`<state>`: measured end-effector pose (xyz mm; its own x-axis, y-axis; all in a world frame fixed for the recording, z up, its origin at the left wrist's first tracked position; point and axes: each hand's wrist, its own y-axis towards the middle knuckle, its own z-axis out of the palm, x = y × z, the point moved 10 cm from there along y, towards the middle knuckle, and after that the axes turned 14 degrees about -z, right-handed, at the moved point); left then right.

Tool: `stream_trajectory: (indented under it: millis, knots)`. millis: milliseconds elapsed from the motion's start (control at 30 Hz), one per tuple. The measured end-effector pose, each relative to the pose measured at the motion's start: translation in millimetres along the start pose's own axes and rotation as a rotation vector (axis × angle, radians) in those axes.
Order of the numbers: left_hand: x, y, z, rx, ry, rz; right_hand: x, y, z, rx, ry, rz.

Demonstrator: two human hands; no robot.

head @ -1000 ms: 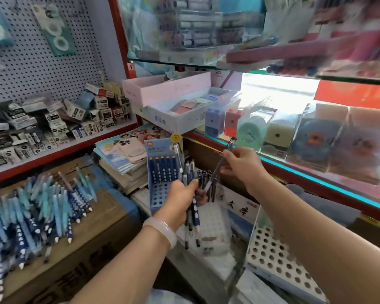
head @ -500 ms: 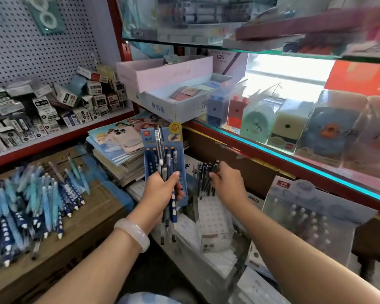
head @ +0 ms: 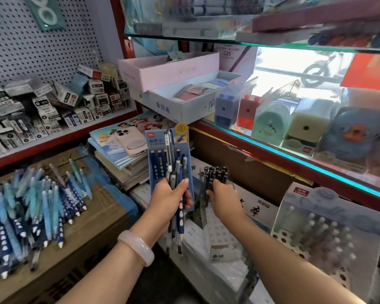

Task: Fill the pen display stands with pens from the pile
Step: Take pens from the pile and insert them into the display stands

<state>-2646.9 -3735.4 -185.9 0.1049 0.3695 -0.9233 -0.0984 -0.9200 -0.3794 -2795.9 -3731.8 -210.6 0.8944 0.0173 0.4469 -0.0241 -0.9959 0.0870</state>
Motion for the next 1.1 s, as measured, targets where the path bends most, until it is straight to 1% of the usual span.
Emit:
stream_trajectory:
  millis: [133,167,267,300,333,367,400,433,500,567,667,767,800,833,933,1033,1100]
  knots:
    - [-1,-5,6,0.049,-0.005,0.010,-3,0,-5,0.008,0.015,0.029]
    - [0,-5,8,0.059,-0.003,0.006,-4,-2,-11,-0.023,0.034,0.035]
    - [3,-5,12,0.079,-0.011,-0.011,-5,-10,-43,-0.220,0.147,0.054]
    - [4,-5,14,0.084,-0.015,-0.018,-3,-11,-50,-0.274,0.262,0.050]
    - [5,-5,16,0.091,-0.014,-0.022,0,-11,-52,-0.298,0.432,0.050]
    - [6,-5,18,0.101,-0.001,-0.022,6,-9,-48,-0.276,0.623,0.057]
    - [7,-6,20,0.110,0.024,-0.018,14,-8,-43,-0.219,0.759,0.058]
    - [8,-6,22,0.119,0.053,-0.013,23,-6,-37,-0.151,0.826,0.050]
    - [10,-9,23,0.134,0.085,-0.014,34,-5,-30,-0.063,0.882,0.024]
    - [10,-11,24,0.151,0.049,-0.028,37,-4,-30,-0.065,0.898,0.017]
    - [12,-8,18,0.133,-0.072,-0.068,32,-3,-43,-0.159,0.886,0.010]
    - [22,-1,6,0.076,-0.183,-0.128,20,-3,-65,-0.278,0.958,0.037]
    - [25,1,2,0.052,-0.177,-0.139,14,-4,-75,-0.318,0.946,0.038]
    - [28,2,-3,0.023,-0.145,-0.143,8,-5,-85,-0.361,0.880,0.029]
    - [32,3,-11,-0.038,-0.088,-0.145,-4,-10,-108,-0.445,0.572,-0.030]
    - [30,5,-9,-0.048,-0.044,-0.124,-8,-15,-101,-0.416,0.366,-0.064]
    - [28,5,-5,-0.023,-0.010,-0.104,-11,-15,-87,-0.375,0.282,-0.059]
